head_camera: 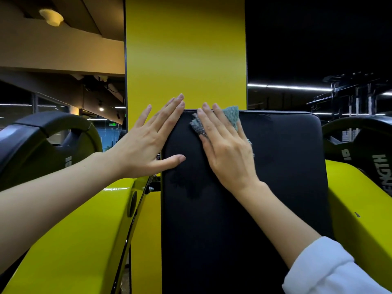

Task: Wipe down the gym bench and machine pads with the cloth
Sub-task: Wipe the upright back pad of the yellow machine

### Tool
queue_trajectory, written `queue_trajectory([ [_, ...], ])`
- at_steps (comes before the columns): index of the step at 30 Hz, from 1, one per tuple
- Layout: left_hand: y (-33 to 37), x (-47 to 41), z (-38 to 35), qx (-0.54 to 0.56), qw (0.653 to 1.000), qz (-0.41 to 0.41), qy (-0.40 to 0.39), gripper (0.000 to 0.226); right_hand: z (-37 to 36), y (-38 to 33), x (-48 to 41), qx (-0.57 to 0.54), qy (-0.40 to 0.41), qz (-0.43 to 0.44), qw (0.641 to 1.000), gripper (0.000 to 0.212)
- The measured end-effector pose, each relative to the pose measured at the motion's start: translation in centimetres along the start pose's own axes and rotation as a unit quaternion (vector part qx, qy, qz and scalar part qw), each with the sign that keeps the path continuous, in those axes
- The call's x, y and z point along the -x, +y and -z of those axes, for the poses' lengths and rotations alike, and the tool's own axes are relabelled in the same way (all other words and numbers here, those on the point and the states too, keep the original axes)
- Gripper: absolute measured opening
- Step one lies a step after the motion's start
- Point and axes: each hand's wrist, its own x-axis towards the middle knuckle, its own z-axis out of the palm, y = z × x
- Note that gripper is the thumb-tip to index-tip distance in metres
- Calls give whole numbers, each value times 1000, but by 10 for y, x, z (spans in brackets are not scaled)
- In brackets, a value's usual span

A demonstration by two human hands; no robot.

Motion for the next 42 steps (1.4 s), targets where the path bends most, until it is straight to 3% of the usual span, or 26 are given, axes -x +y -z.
queue_trajectory([
  [7, 1, 0, -2, 3, 1000, 7, -2, 96, 20, 52, 10, -2, -4, -85, 996, 47],
  [11, 0, 0, -1, -3, 1000, 6, -6, 96, 10, 32, 5, -39, 35, -150, 987, 48],
  [15, -1, -1, 1, -26, 999, 7, -18, 97, -3, -4, -5, -45, 46, -129, 990, 48],
  [18, 0, -1, 5, -49, 998, 8, -25, 99, -10, -26, -5, -40, 24, -64, 997, 46],
  [22, 4, -1, 12, -100, 994, 12, -30, 98, -2, -4, -2, -7, 2, -17, 1000, 45],
  [28, 27, -8, 6, -145, 984, -89, -44, 77, 23, 50, 12, 14, -15, -60, 998, 46],
  [34, 38, -31, 0, -135, 985, -95, -56, 74, 51, 109, 32, 15, -16, -161, 987, 49],
  [38, 35, -35, -7, -157, 981, -113, -19, 73, 44, 98, 29, -17, 24, -226, 974, 48],
  [42, 35, -35, -11, -172, 979, -112, 5, 73, 28, 61, 19, -36, 32, -189, 981, 49],
])
